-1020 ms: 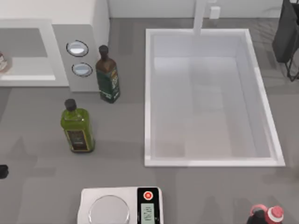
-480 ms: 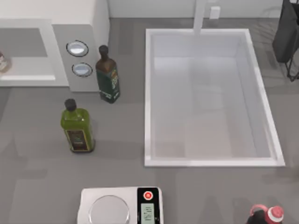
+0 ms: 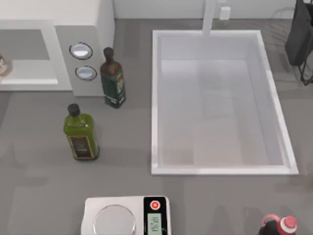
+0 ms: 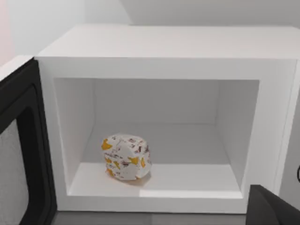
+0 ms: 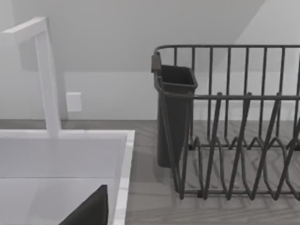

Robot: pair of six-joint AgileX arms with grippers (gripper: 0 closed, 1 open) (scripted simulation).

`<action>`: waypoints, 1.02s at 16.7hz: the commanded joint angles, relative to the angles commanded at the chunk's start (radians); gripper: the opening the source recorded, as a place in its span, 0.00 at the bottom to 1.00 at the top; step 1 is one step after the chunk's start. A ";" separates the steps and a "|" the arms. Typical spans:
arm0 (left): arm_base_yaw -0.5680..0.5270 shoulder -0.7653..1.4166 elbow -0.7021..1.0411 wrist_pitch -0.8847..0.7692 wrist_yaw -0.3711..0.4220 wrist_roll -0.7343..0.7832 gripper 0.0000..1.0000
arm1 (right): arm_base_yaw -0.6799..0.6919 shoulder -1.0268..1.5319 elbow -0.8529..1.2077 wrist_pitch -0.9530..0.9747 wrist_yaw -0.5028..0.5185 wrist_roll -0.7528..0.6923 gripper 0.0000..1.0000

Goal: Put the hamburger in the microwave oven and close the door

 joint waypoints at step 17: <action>0.099 0.051 0.084 -0.039 0.098 0.002 0.00 | 0.000 0.000 0.000 0.000 0.000 0.000 1.00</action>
